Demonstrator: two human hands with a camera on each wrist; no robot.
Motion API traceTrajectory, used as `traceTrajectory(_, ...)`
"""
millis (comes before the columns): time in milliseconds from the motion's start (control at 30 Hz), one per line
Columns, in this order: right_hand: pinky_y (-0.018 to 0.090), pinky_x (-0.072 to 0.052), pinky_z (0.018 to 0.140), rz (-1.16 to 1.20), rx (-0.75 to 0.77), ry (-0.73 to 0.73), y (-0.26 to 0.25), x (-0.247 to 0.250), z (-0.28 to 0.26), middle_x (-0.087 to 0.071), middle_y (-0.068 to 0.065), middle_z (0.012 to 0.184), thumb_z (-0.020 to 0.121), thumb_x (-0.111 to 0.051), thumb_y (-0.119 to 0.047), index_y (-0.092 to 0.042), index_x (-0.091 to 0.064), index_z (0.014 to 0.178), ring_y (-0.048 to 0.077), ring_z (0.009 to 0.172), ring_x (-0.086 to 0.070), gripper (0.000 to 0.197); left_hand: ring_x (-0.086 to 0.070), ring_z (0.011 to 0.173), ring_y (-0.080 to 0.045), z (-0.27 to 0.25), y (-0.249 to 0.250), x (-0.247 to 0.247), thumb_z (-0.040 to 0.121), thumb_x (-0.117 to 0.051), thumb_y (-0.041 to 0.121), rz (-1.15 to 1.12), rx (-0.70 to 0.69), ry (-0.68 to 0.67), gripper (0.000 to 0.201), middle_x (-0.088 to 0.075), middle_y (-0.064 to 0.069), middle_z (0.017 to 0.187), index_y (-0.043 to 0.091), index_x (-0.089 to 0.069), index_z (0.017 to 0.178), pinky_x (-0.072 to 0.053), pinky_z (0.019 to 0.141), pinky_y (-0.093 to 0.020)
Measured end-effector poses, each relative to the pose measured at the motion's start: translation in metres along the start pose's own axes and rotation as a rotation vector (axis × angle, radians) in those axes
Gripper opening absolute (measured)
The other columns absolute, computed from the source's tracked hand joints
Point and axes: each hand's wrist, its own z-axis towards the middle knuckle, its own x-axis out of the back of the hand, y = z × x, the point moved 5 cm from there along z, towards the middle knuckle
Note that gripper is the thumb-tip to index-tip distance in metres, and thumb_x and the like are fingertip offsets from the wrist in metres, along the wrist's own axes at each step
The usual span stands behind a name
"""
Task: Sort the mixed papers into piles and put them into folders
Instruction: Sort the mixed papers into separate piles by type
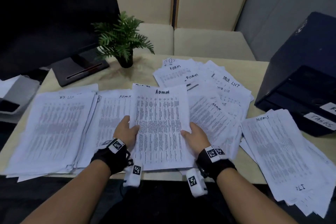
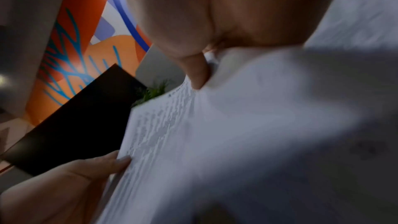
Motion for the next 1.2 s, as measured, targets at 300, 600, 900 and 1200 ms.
traceTrajectory(300,0.023,-0.037,0.096,-0.078,-0.066,-0.016,-0.057,-0.122,0.021,-0.052,0.006,0.139,0.099,-0.051,-0.018,-0.009,-0.042,0.142,0.024,0.126,-0.05,0.045,-0.043,0.129,-0.026,0.022,-0.039,0.113,0.088,-0.06,0.006,0.095,-0.089,0.167,0.05,-0.038,-0.011,0.143,0.012,-0.045,0.135,-0.034,0.103,-0.03)
traceTrajectory(600,0.025,-0.04,0.077,-0.238,-0.157,0.085,-0.066,-0.139,0.016,-0.057,0.01,0.119,0.093,-0.061,-0.036,-0.007,-0.051,0.121,0.024,0.095,-0.055,0.042,-0.049,0.122,-0.018,0.022,-0.015,0.102,0.092,-0.056,0.012,0.188,-0.212,-0.038,0.037,-0.05,-0.003,0.138,0.016,-0.052,0.129,-0.033,0.09,-0.021)
traceTrajectory(900,0.03,-0.045,0.083,-0.161,-0.282,0.325,-0.003,-0.012,-0.009,-0.055,0.01,0.117,0.091,-0.064,-0.033,-0.008,-0.055,0.111,0.025,0.099,-0.055,0.033,-0.049,0.124,-0.021,0.012,0.05,-0.004,0.092,-0.055,0.019,0.342,-0.343,-0.32,0.044,-0.051,-0.003,0.138,0.017,-0.048,0.135,-0.037,0.098,-0.026)
traceTrajectory(1200,0.029,-0.045,0.084,0.144,-0.501,0.419,0.086,0.06,-0.028,-0.055,0.002,0.114,0.087,-0.07,-0.029,-0.006,-0.047,0.121,0.026,0.104,-0.057,0.047,-0.04,0.133,-0.025,0.011,0.064,-0.113,0.09,-0.055,0.02,0.568,-0.25,-0.373,0.051,-0.036,-0.008,0.149,0.016,-0.044,0.14,-0.032,0.106,-0.029)
